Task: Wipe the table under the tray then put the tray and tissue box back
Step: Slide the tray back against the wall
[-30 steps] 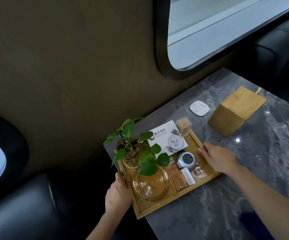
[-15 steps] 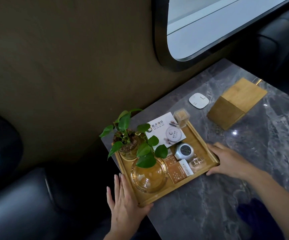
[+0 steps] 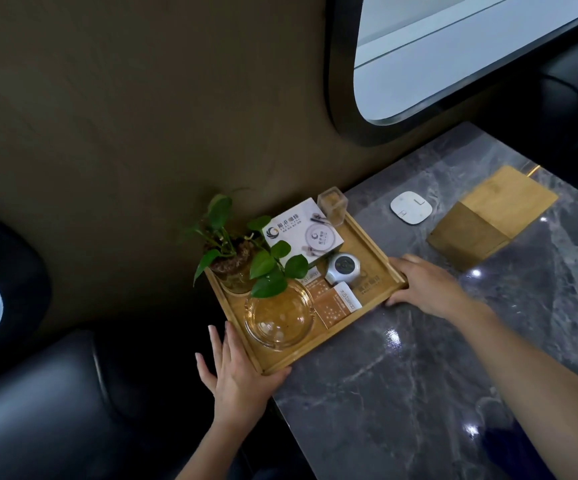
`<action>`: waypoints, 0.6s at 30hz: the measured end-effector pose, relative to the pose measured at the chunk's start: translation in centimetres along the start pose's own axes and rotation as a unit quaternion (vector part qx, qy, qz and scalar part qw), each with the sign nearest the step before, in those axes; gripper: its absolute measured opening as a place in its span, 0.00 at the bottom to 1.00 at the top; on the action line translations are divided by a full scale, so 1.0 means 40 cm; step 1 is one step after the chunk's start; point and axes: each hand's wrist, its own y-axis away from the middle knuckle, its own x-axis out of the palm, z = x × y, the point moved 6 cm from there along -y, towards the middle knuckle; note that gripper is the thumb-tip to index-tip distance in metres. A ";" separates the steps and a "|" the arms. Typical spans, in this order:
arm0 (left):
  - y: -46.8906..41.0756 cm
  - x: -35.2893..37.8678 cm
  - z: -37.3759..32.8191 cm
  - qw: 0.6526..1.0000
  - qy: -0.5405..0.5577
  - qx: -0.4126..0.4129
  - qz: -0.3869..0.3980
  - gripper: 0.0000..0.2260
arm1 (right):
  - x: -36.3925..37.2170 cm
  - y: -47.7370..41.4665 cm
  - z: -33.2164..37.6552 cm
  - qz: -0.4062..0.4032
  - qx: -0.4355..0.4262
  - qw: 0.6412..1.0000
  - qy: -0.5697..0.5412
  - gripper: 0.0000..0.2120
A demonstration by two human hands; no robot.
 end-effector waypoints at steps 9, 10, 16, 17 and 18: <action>-0.019 0.002 0.005 1.000 0.001 -0.018 -0.007 0.56 | -0.005 -0.026 0.015 -0.014 0.013 1.000 0.013 0.29; -0.020 0.001 0.005 1.000 -0.002 -0.022 -0.002 0.56 | 0.000 -0.024 0.014 -0.013 0.020 1.000 0.007 0.29; -0.004 -0.017 -0.019 0.999 -0.039 -0.022 0.018 0.48 | 0.010 0.010 0.008 -0.036 0.029 0.999 -0.015 0.26; 0.005 -0.026 -0.029 0.999 -0.037 -0.014 0.003 0.46 | 0.007 0.017 0.007 -0.041 0.026 0.999 -0.020 0.25; 0.015 -0.039 -0.041 0.999 -0.027 -0.007 -0.018 0.44 | 0.004 0.024 0.006 -0.045 0.024 0.998 -0.022 0.24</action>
